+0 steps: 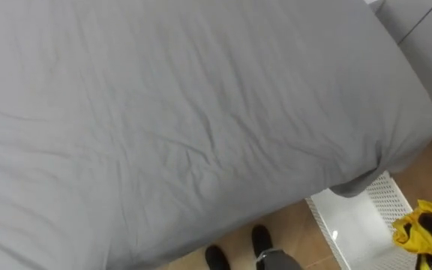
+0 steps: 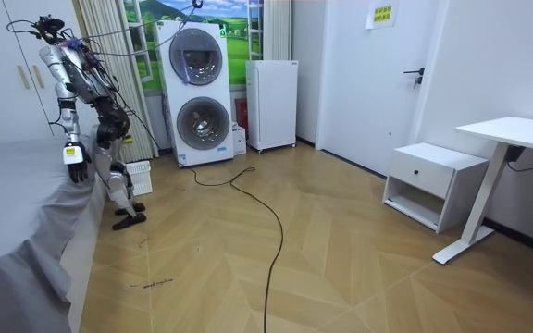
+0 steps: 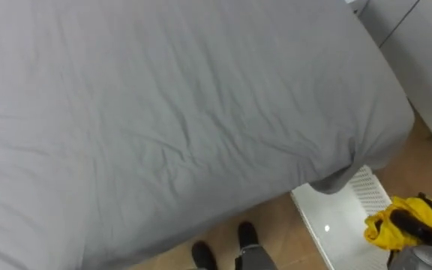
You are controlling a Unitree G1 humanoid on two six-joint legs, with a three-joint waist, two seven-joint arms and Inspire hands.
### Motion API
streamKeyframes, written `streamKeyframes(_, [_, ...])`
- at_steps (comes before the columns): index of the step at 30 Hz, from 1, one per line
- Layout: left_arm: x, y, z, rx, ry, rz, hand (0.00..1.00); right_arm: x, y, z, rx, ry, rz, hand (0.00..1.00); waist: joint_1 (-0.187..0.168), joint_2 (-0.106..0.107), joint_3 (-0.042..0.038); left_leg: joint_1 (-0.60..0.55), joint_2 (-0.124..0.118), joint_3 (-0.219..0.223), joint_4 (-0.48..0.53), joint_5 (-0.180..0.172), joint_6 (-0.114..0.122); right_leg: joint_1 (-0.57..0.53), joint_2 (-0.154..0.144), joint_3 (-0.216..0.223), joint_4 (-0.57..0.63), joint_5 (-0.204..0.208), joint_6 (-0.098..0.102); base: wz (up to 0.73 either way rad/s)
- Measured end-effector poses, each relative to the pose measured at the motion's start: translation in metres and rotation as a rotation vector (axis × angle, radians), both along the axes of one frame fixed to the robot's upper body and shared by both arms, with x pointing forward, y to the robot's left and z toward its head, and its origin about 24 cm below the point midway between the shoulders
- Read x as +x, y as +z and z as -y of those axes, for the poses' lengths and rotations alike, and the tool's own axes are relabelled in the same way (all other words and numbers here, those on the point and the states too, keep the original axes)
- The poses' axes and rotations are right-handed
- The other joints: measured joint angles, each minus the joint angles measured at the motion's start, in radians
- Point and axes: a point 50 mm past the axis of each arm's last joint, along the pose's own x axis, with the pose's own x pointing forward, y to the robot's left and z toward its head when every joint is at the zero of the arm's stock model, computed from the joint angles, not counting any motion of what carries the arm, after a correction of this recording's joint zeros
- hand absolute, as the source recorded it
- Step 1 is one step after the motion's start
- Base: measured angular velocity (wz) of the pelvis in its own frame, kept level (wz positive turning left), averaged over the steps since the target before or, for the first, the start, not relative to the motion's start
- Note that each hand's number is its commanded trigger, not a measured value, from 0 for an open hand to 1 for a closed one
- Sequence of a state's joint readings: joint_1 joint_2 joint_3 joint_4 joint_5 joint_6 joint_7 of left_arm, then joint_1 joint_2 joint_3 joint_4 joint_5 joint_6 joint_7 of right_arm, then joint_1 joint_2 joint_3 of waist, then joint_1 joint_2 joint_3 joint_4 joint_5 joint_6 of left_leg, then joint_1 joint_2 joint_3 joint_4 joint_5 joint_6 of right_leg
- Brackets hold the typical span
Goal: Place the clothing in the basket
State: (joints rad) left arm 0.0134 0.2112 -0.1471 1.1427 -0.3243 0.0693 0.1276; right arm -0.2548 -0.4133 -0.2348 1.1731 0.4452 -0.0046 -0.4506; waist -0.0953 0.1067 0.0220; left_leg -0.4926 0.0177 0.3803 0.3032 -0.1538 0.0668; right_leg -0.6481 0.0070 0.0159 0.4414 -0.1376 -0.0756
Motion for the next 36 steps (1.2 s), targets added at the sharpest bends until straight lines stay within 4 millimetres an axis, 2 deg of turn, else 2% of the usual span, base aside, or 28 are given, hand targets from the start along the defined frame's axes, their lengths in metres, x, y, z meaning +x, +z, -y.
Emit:
streamKeyframes(3, [0.003, 0.001, 0.002, 0.000, -0.021, 0.013, 0.00, -0.002, 0.003, 0.006, -0.013, -0.017, 0.000, 0.00, 0.019, 0.002, 0.0000, -0.004, -0.004, -0.001, 0.000, 0.000, 0.000, -0.006, -0.005, -0.002, 0.007, -0.005, 0.001, 0.07])
streamKeyframes(15, [0.002, 0.001, 0.001, 0.013, -0.062, 0.013, 0.00, -0.010, -0.001, 0.009, -0.011, -0.054, -0.024, 0.00, 0.023, 0.013, -0.0015, 0.001, -0.007, -0.011, -0.003, 0.000, 0.000, 0.004, -0.010, -0.016, 0.009, -0.011, 0.001, 0.04])
streamKeyframes(22, [-0.011, 0.000, -0.001, 0.013, -0.054, 0.012, 0.00, -0.028, -0.007, 0.012, -0.020, -0.060, -0.053, 0.00, 0.017, 0.004, 0.0026, 0.077, -0.009, -0.013, -0.029, 0.000, 0.000, 0.080, -0.009, -0.020, -0.012, -0.019, 0.003, 0.00])
streamKeyframes(25, [-0.014, -0.001, -0.002, 0.010, -0.043, 0.010, 0.00, -0.036, -0.010, 0.013, -0.017, -0.064, -0.064, 0.00, 0.015, -0.006, 0.0036, 0.106, -0.010, -0.026, -0.032, 0.000, 0.000, 0.118, -0.010, -0.028, -0.023, -0.024, 0.007, 0.11])
streamKeyframes(26, [-0.014, 0.000, -0.003, 0.009, -0.034, 0.012, 0.00, -0.041, -0.013, 0.012, -0.014, -0.073, -0.070, 0.00, 0.011, -0.011, 0.0055, 0.121, -0.009, -0.032, -0.033, 0.000, 0.000, 0.141, -0.014, -0.047, -0.034, -0.024, 0.005, 0.26])
streamKeyframes(27, [-0.016, 0.000, -0.006, 0.012, -0.015, 0.012, 0.00, -0.051, -0.018, 0.011, -0.002, -0.097, -0.078, 0.00, 0.009, -0.023, 0.0060, 0.140, -0.009, -0.032, -0.036, 0.000, 0.000, 0.165, -0.015, -0.052, -0.038, -0.028, 0.005, 0.25])
streamKeyframes(29, [-0.019, 0.001, -0.010, 0.021, -0.011, 0.008, 0.00, -0.059, -0.021, 0.011, 0.014, -0.133, -0.077, 0.00, 0.011, -0.038, 0.0021, 0.163, -0.008, -0.032, -0.036, 0.000, 0.000, 0.198, -0.015, -0.063, -0.049, -0.031, 0.005, 0.23])
streamKeyframes(31, [-0.021, 0.002, -0.013, 0.027, 0.006, 0.013, 0.00, -0.066, -0.024, 0.009, 0.026, -0.161, -0.079, 0.00, 0.010, -0.054, 0.0021, 0.193, -0.004, -0.036, -0.037, 0.000, -0.001, 0.246, -0.017, -0.089, -0.075, -0.032, 0.004, 0.27])
streamKeyframes(32, [-0.024, 0.002, -0.016, 0.031, 0.019, 0.010, 0.00, -0.075, -0.029, 0.006, 0.034, -0.172, -0.098, 0.00, 0.007, -0.065, -0.0016, 0.219, -0.002, -0.036, -0.044, 0.000, -0.001, 0.284, -0.015, -0.101, -0.097, -0.031, 0.004, 0.30])
streamKeyframes(33, [-0.028, 0.003, -0.020, 0.041, 0.023, 0.001, 0.00, -0.084, -0.034, 0.002, 0.045, -0.179, -0.118, 0.00, 0.014, -0.077, -0.0098, 0.249, 0.000, -0.039, -0.065, -0.001, -0.003, 0.319, -0.009, -0.106, -0.119, -0.030, 0.005, 0.30])
streamKeyframes(35, [-0.035, 0.004, -0.024, 0.052, 0.041, -0.004, 0.00, -0.097, -0.038, 0.000, 0.047, -0.178, -0.145, 0.00, 0.022, -0.092, -0.0121, 0.300, 0.000, -0.044, -0.089, -0.004, -0.010, 0.372, -0.003, -0.118, -0.149, -0.030, 0.005, 0.25])
streamKeyframes(36, [-0.039, 0.004, -0.024, 0.057, 0.034, -0.002, 0.00, -0.103, -0.038, 0.000, 0.041, -0.174, -0.150, 0.00, 0.023, -0.098, -0.0161, 0.328, -0.001, -0.053, -0.100, -0.007, -0.014, 0.405, -0.003, -0.126, -0.164, -0.031, 0.006, 0.21])
